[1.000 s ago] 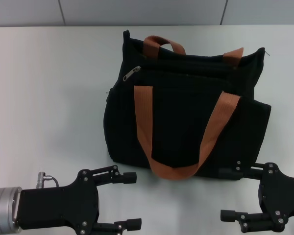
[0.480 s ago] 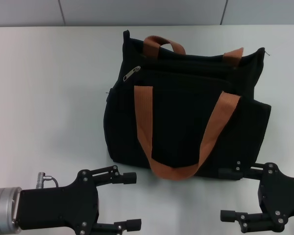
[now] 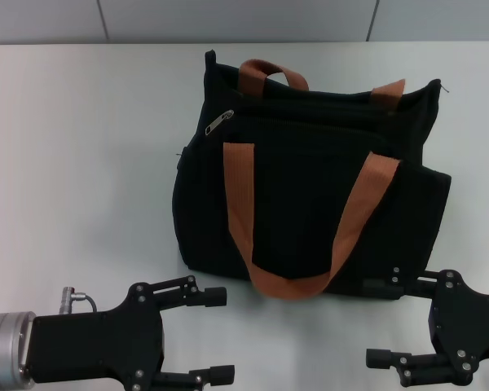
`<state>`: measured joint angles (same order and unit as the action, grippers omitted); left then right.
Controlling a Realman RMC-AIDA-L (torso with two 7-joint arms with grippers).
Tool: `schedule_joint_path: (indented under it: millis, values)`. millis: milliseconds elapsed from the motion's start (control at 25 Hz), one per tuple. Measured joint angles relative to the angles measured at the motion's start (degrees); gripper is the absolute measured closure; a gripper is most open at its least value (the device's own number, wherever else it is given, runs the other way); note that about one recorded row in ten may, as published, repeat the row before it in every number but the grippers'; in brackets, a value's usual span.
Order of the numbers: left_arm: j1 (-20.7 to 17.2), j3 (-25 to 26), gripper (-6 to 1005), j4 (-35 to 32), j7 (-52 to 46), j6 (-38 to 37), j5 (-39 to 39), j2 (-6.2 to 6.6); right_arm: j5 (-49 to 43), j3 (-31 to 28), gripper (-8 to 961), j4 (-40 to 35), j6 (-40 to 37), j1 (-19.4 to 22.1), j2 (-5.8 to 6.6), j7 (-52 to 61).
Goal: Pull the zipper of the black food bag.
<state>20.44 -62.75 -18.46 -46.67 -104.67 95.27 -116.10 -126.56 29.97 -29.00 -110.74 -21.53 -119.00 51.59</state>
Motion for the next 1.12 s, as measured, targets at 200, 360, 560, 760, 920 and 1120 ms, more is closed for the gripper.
schedule_joint_path:
  millis: [200, 360, 560, 760, 920, 1120]
  values:
    - [0.08, 1.15, 181, -0.01, 0.22, -0.89, -0.36, -0.06, 0.0, 0.0, 165, 0.0, 0.0, 0.0, 0.0, 0.0]
    - [0.61, 10.8, 182, -0.44, 0.82, -2.25, -0.55, -1.33, 0.01, -0.07, 165, 0.0, 0.16, 0.0, 0.0, 0.0]
    - [0.93, 27.51, 182, -0.13, 0.81, -3.32, -0.72, -2.31, 0.02, -0.09, 166, 0.0, 0.55, 0.06, 0.0, 0.0]
    - [2.04, 34.18, 183, -0.9, 0.41, -0.31, -0.68, -1.66, 0.07, -0.16, 166, 0.0, 0.58, 0.34, 0.0, 0.0]
    - [3.56, 33.34, 183, -2.27, -0.85, 4.65, 0.23, -0.46, 0.07, -0.09, 166, 0.0, 0.62, 0.4, 0.0, 0.0]
    - [7.88, 28.51, 182, -3.7, -1.45, 13.13, 6.39, 0.47, 0.07, -0.19, 166, 0.0, 0.62, 0.42, 0.0, 0.0]
